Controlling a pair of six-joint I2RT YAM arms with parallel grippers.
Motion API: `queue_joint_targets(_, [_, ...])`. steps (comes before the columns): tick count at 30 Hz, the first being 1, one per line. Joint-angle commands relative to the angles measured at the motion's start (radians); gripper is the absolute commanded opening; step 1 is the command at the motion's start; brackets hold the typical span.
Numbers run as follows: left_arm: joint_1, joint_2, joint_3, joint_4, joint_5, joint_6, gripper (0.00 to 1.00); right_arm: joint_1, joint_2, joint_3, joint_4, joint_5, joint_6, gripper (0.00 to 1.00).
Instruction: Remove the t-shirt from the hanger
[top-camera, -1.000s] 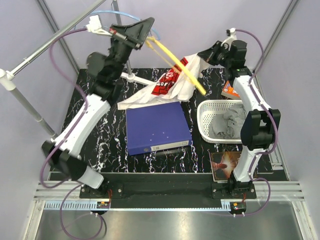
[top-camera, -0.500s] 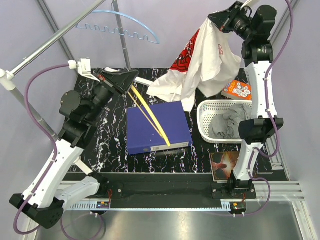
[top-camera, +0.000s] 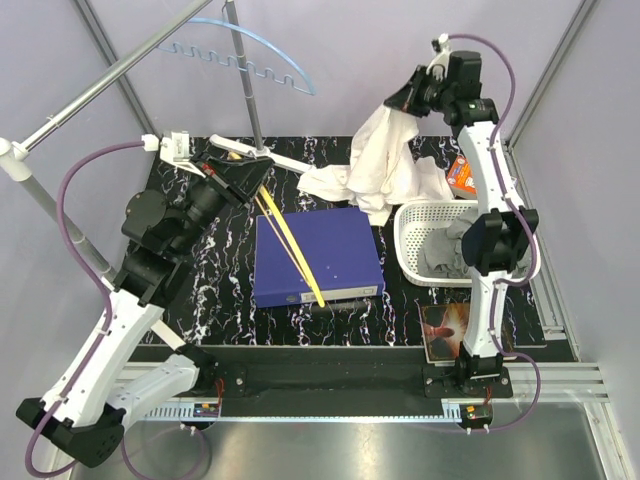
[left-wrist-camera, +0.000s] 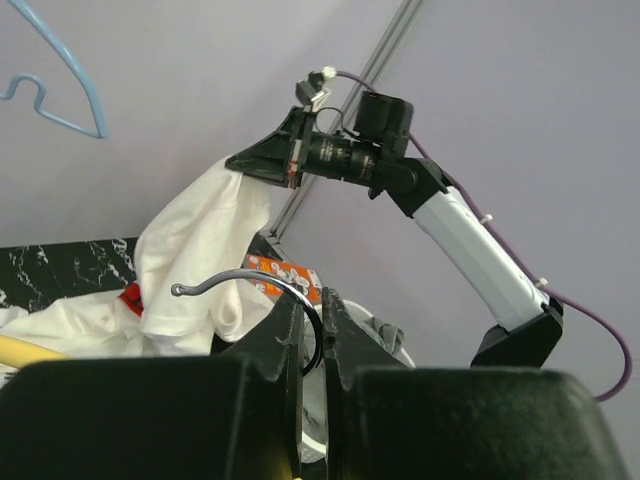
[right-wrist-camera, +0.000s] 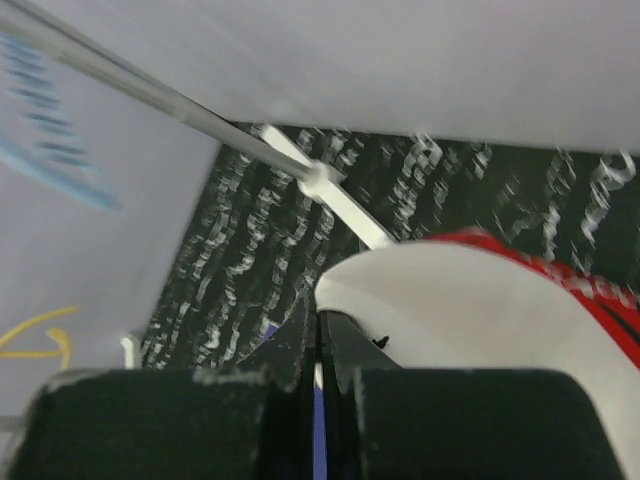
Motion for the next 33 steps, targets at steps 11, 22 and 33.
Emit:
queue_joint_targets(11, [0.002, 0.01, -0.039, 0.1, 0.041, -0.042, 0.0, 0.027, 0.102, -0.054, -0.416, 0.311, -0.25, 1.0])
queue_joint_targets(22, [0.002, -0.01, -0.058, 0.085, 0.058, -0.023, 0.0, 0.159, 0.258, 0.009, -0.436, 0.413, -0.198, 1.0])
queue_joint_targets(33, [0.002, -0.039, -0.079, 0.07, 0.057, -0.01, 0.0, 0.242, 0.401, 0.047, -0.438, 0.649, -0.145, 1.0])
